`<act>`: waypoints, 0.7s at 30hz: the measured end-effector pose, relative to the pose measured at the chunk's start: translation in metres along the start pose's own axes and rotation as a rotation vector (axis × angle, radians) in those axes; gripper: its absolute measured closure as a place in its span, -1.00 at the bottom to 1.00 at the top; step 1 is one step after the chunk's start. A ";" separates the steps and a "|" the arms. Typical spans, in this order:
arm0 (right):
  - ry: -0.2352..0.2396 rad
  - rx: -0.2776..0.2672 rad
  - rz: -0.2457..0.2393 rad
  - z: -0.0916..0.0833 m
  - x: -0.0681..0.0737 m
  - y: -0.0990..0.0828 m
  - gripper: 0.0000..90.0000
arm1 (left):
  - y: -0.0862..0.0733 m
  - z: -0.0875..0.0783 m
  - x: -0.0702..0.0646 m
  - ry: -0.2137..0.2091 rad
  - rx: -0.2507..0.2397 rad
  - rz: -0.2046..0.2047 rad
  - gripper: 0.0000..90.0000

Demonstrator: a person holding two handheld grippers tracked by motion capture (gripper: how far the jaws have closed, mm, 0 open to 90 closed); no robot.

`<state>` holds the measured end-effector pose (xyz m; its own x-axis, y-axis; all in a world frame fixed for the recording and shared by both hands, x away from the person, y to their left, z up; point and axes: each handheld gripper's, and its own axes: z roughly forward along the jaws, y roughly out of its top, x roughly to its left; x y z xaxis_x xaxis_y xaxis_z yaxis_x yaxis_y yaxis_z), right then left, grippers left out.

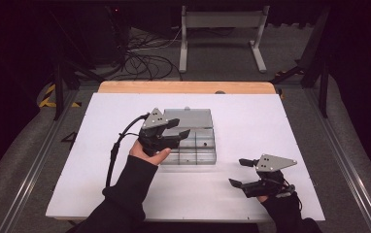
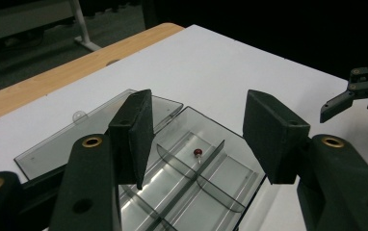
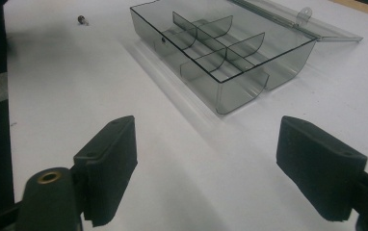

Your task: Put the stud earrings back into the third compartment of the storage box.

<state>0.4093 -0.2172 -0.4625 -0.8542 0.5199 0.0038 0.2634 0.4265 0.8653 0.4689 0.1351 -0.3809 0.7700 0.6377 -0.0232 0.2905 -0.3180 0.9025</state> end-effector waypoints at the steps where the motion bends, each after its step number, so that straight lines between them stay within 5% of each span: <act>1: 0.000 0.000 0.000 0.000 0.000 0.000 -0.50 | 0.000 -0.003 0.001 -0.002 0.003 0.001 -0.01; 10: 0.001 0.004 0.000 0.001 0.000 0.000 -0.50 | -0.004 -0.025 0.007 0.007 -0.014 -0.025 -0.02; 16: -0.001 -0.001 0.002 0.000 -0.001 0.000 -0.50 | -0.009 -0.048 0.011 0.029 0.007 0.020 -0.05; 21: -0.002 0.007 0.000 0.001 0.000 0.000 -0.50 | -0.016 -0.064 0.015 0.032 0.013 0.005 -0.05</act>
<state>0.4100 -0.2162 -0.4634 -0.8534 0.5213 0.0026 0.2662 0.4314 0.8620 0.4395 0.1945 -0.3681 0.7526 0.6585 -0.0046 0.2941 -0.3298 0.8971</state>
